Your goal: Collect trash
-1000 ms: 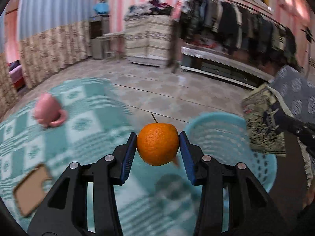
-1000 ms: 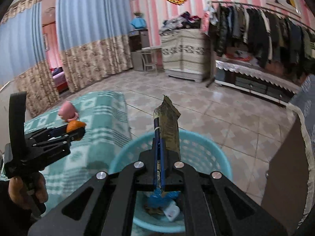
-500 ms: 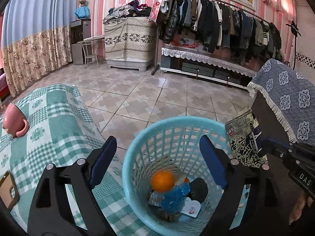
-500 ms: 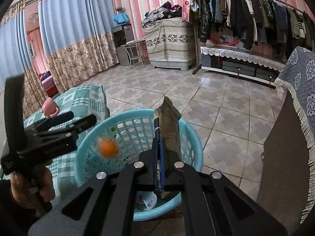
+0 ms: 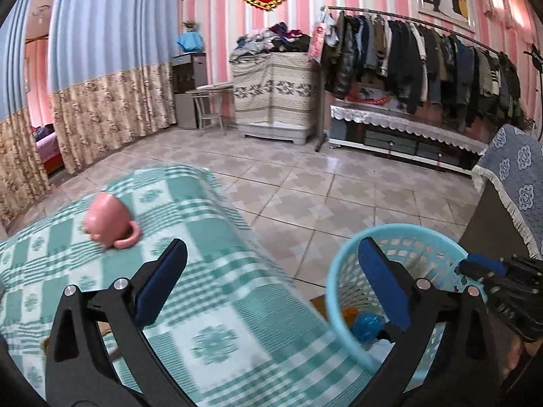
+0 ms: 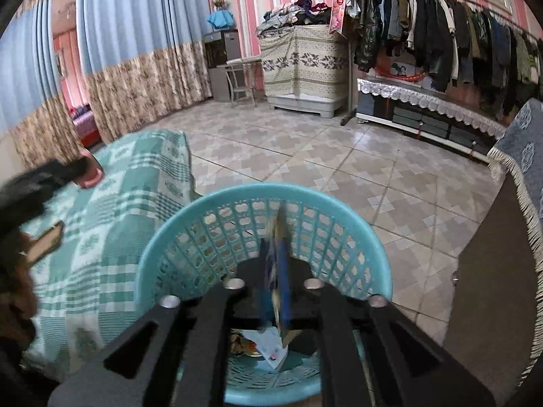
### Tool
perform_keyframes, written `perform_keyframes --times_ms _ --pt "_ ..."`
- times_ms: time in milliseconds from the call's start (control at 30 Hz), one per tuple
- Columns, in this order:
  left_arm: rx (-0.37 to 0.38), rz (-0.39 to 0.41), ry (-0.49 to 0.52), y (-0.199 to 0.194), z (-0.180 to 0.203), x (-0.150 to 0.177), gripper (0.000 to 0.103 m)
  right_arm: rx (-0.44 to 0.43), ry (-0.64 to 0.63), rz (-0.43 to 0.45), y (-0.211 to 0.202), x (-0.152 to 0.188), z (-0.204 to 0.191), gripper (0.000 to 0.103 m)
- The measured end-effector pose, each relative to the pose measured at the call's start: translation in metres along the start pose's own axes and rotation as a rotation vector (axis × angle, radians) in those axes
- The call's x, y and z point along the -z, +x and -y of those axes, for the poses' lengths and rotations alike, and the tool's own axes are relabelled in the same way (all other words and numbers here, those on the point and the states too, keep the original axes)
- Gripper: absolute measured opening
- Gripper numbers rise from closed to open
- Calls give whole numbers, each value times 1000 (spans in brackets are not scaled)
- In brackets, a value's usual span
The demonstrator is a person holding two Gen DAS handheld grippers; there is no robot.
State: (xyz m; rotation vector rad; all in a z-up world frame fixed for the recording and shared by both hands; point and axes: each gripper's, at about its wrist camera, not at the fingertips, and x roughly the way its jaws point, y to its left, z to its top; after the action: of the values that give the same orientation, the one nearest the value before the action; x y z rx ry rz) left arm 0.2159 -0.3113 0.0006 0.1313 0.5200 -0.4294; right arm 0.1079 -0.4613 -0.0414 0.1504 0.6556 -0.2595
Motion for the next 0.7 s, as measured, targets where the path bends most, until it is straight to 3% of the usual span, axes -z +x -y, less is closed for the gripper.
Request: perform_keyframes --times_ms 33,200,300,500,700 --pt "-8 5 -4 -7 -8 0 98 26 -5 12 -2 1 -2 80" --pt "-51 35 -19 -43 -37 4 98 49 -4 7 -10 7 -13 81" --pt "-76 49 -26 -69 -56 10 98 48 -7 22 -21 10 -24 91" --pt "-106 56 -69 -127 -92 31 98 8 -48 76 -60 12 -78 95" --pt "-171 82 -89 -174 -120 72 98 -54 -36 137 -97 25 -129 99"
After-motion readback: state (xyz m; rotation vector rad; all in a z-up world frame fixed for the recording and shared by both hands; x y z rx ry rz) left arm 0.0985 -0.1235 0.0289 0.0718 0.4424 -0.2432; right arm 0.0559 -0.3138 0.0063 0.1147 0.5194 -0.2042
